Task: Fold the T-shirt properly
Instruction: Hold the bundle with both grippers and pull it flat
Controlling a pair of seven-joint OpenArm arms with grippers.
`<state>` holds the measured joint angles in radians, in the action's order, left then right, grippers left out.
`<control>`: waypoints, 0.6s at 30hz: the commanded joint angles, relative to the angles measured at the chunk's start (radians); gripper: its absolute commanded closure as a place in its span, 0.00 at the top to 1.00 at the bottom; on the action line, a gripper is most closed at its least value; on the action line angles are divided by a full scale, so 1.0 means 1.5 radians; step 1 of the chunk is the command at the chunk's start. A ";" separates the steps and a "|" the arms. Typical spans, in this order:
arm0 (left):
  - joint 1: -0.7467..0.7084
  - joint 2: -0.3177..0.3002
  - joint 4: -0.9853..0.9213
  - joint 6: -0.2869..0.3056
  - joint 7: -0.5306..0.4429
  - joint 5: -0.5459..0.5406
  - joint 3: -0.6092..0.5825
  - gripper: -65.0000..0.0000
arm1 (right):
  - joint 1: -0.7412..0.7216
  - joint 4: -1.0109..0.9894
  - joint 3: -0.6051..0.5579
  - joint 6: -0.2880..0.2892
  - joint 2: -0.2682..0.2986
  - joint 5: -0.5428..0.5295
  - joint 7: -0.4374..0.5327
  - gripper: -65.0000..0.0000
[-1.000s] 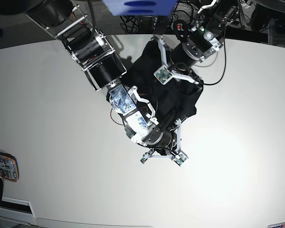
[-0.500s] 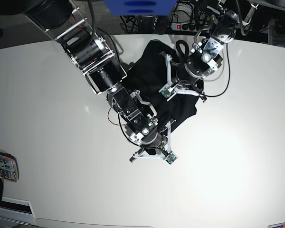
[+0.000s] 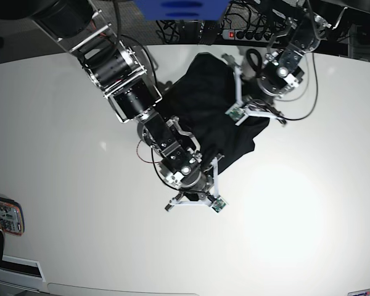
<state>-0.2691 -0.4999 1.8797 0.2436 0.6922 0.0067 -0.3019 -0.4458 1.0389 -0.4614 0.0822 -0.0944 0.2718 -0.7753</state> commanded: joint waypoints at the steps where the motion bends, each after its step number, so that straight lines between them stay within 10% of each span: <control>1: 0.002 -0.008 0.012 -0.004 -0.026 0.001 0.022 0.00 | -0.018 0.016 0.004 -0.009 0.012 0.008 0.002 0.00; 18: -0.010 -0.016 -0.012 -0.003 -0.061 0.001 0.092 0.00 | -0.001 0.085 0.000 -0.007 0.121 0.008 0.003 0.00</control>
<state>-0.2913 -0.5129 1.8488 0.2428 0.6182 0.0051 -0.1692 -0.4290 1.1496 -0.4629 0.0772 0.0914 0.2821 -0.7845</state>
